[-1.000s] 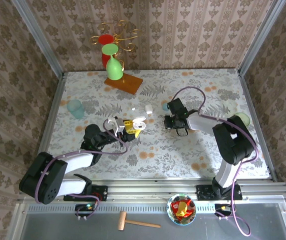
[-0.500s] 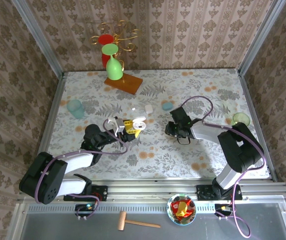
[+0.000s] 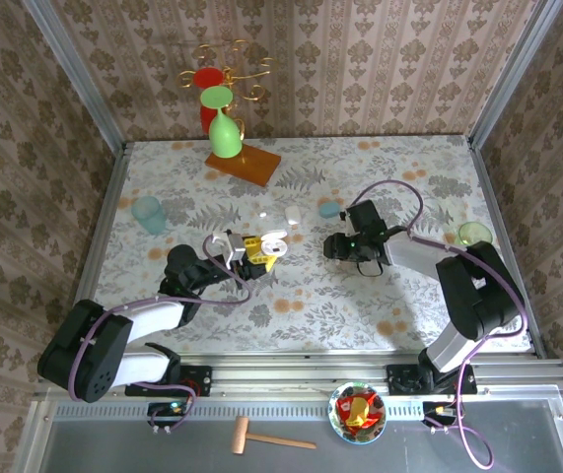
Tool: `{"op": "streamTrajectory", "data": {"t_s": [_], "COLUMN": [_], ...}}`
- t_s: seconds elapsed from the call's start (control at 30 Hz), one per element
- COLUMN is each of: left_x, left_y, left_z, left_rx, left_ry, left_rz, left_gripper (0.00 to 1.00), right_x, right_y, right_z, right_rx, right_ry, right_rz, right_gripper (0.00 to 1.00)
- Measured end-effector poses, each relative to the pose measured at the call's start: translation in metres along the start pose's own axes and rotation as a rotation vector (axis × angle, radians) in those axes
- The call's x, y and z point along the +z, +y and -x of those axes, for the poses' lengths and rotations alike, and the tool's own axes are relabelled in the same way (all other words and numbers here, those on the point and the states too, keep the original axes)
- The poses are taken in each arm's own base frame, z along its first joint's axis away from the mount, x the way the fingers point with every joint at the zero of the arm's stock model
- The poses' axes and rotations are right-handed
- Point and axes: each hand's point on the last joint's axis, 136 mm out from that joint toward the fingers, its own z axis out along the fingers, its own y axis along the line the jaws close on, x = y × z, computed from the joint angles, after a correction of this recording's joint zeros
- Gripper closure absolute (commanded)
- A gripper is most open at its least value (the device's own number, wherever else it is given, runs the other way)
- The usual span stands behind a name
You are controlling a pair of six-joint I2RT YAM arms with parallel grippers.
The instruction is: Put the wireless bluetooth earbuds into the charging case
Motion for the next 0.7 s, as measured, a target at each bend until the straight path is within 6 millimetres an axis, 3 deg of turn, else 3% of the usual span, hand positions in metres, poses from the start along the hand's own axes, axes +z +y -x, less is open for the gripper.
{"op": "streamTrajectory", "data": {"t_s": [0.27, 0.7], "left_x": [0.0, 0.0], "left_y": [0.0, -0.001], "left_z": [0.0, 0.001], "left_rx": [0.001, 0.0], "left_ry": [-0.001, 0.0], "left_rz": [0.0, -0.002], "left_gripper": [0.74, 0.74], "right_x": [0.013, 0.017], "right_y": [-0.01, -0.006], "right_z": [-0.01, -0.022], "right_rx": [-0.04, -0.031], "right_ry": [0.075, 0.127], "right_rz": [0.054, 0.144], "right_gripper": [0.55, 0.71]}}
